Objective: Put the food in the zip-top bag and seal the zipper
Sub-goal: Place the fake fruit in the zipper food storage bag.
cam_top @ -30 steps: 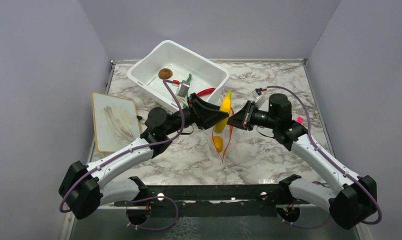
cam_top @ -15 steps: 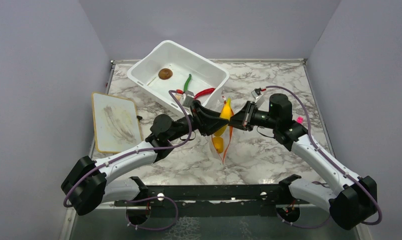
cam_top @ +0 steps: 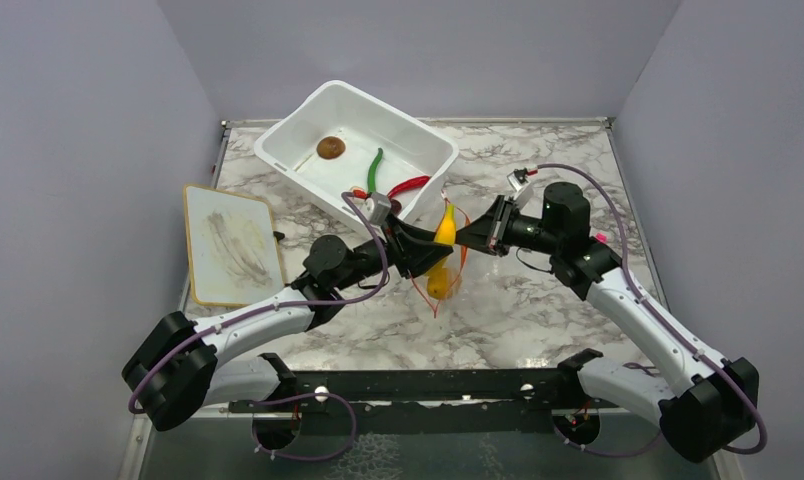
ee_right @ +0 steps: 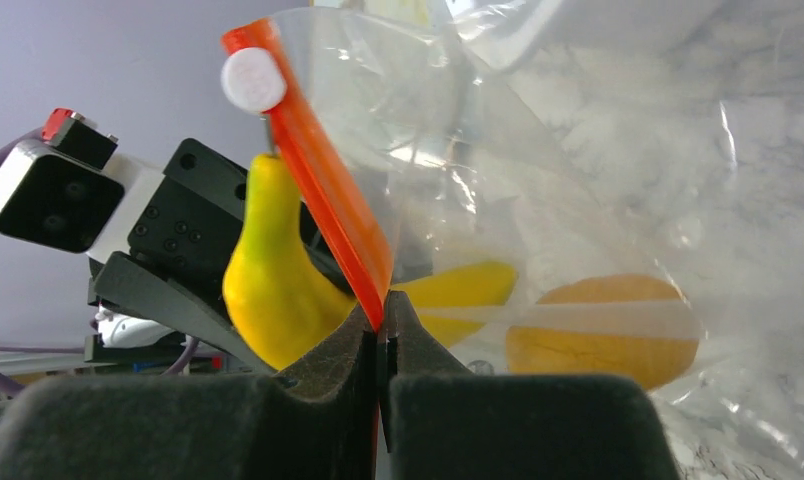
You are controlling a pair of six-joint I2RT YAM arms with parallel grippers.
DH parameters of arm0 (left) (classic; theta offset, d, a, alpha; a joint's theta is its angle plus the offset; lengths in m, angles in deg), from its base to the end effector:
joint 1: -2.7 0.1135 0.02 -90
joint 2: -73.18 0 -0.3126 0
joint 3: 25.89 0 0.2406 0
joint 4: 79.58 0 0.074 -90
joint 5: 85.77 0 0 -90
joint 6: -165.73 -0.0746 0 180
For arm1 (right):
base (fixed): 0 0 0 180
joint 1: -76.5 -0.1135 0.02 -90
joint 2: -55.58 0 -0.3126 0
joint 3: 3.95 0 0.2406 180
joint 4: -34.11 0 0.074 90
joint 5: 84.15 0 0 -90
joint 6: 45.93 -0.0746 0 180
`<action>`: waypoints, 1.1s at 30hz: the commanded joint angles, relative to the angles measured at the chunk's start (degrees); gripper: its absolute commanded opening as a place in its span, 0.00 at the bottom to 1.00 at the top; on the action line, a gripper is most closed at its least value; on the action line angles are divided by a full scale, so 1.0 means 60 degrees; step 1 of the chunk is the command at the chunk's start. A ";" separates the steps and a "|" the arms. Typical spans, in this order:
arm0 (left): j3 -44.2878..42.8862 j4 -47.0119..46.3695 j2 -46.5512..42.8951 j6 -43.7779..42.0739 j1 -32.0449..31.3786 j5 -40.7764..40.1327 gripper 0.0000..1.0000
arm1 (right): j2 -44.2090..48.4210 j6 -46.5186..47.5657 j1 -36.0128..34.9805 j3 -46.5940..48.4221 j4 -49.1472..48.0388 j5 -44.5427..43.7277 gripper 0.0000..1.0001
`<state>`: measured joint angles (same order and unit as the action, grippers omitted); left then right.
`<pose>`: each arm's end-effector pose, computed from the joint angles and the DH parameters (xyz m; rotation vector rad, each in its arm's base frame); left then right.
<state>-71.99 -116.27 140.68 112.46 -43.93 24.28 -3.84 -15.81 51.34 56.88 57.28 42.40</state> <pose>0.1623 -0.2090 0.3525 0.4552 1.4019 -1.4406 0.1856 0.1362 0.3389 0.1847 2.2237 1.5271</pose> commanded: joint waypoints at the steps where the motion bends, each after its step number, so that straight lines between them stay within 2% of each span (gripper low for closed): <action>1: 0.0118 0.0343 -0.0205 -0.0344 -0.0067 -0.0422 0.35 | 0.0268 0.0363 -0.0008 0.0412 0.0126 -0.0356 0.01; 11: 0.0287 0.0845 -0.0386 -0.0433 -0.0073 -0.0832 0.36 | 0.0196 0.0459 -0.0004 0.0651 0.0197 -0.0644 0.01; 20: 0.0534 0.0860 -0.0721 -0.0671 -0.0065 0.0196 0.37 | 0.0126 0.0546 -0.0009 0.0675 0.0160 -0.0888 0.01; 33: 0.0351 0.0925 -0.0076 -0.0764 -0.0080 0.1206 0.45 | 0.0090 0.0698 -0.0006 0.0641 0.0216 -0.0983 0.01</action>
<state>-69.28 -110.31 139.65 109.21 -44.00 26.64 -3.29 -12.60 51.34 59.07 58.92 38.21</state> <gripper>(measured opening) 0.438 0.015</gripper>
